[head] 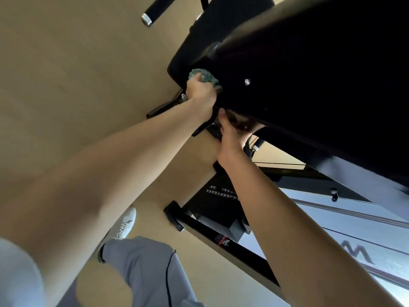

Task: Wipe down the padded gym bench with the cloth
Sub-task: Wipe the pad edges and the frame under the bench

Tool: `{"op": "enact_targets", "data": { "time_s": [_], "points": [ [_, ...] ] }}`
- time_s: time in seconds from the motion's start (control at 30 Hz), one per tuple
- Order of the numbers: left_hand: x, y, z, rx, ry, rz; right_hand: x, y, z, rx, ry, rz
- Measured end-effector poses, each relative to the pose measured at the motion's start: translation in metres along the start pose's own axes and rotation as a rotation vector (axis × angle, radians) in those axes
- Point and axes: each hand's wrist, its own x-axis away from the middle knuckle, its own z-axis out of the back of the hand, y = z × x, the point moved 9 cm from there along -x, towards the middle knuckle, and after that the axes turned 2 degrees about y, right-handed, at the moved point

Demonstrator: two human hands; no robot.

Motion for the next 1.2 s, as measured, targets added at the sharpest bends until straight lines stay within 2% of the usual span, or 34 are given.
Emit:
{"op": "enact_targets", "data": {
  "time_s": [0.17, 0.33, 0.5, 0.67, 0.87, 1.07, 1.2],
  "points": [
    [0.107, 0.011, -0.017, -0.158, -0.148, -0.076, 0.036, -0.011, 0.013, 0.093, -0.185, -0.182],
    [0.207, 0.035, -0.024, -0.392, -0.294, -0.280, 0.081, -0.053, 0.050, -0.009, -0.106, -0.133],
    [0.288, 0.041, -0.024, -0.602, -0.280, -0.394, 0.133, -0.097, 0.079, 0.009, -0.073, 0.029],
    [0.371, 0.042, -0.022, -0.583, -0.305, -0.465, 0.162, -0.116, 0.095, -0.032, -0.163, 0.052],
    [0.448, 0.056, -0.020, -0.719, -0.353, -0.705, 0.197, -0.143, 0.128, -0.009, -0.231, 0.174],
    [0.519, 0.063, -0.015, -0.852, -0.350, -0.901, 0.241, -0.167, 0.154, -0.086, -0.305, 0.178],
    [0.527, 0.074, 0.010, -0.864, -0.274, -0.906, 0.274, -0.178, 0.174, -0.101, -0.251, 0.105]
  ]
}}
